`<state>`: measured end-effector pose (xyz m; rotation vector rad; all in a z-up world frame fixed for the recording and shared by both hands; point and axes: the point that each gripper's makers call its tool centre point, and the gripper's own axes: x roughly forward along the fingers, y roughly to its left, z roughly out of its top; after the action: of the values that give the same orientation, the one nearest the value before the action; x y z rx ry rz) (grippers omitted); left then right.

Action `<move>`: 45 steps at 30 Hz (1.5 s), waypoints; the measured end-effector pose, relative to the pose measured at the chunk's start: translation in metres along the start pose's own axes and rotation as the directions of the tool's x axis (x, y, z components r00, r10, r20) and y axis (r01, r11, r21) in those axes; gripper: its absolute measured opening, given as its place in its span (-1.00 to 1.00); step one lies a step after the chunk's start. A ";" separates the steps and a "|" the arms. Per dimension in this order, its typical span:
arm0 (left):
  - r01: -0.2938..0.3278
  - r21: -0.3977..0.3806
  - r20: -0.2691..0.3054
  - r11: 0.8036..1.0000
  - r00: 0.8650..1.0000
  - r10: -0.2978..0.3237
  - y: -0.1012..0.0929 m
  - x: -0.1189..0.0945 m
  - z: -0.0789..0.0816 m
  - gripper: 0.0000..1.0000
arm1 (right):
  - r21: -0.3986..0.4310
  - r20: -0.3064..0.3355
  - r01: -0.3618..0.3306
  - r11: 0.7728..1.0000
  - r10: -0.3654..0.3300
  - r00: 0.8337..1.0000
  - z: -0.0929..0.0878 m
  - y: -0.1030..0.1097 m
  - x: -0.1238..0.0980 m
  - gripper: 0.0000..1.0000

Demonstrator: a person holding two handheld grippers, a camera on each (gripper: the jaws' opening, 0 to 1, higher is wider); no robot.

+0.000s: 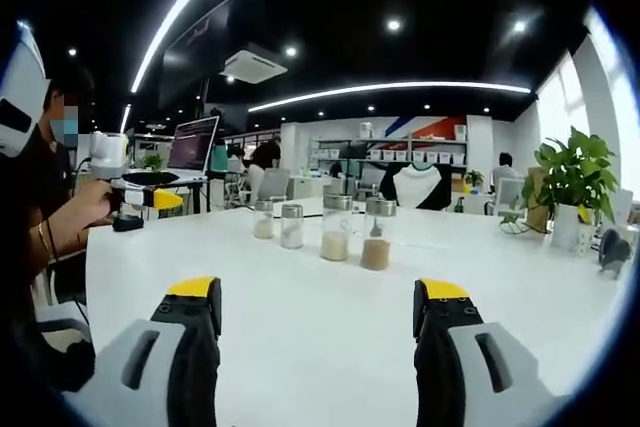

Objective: Rotate the seasoning bottle until the label or dispensing opening points toward the visible target arrow and the bottle remains upright within the marked orientation range

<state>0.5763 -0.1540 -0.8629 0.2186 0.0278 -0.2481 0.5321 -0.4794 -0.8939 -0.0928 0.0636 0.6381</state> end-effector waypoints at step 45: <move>0.033 -0.009 0.020 0.999 0.999 -0.033 0.055 0.133 0.024 0.72 | 0.014 0.014 0.015 1.000 -0.015 1.000 0.008 -0.001 -0.007 0.57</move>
<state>0.7189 -0.1397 -0.8347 0.2061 0.0132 -0.2832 0.5278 -0.4834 -0.8851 -0.0752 0.0537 0.6235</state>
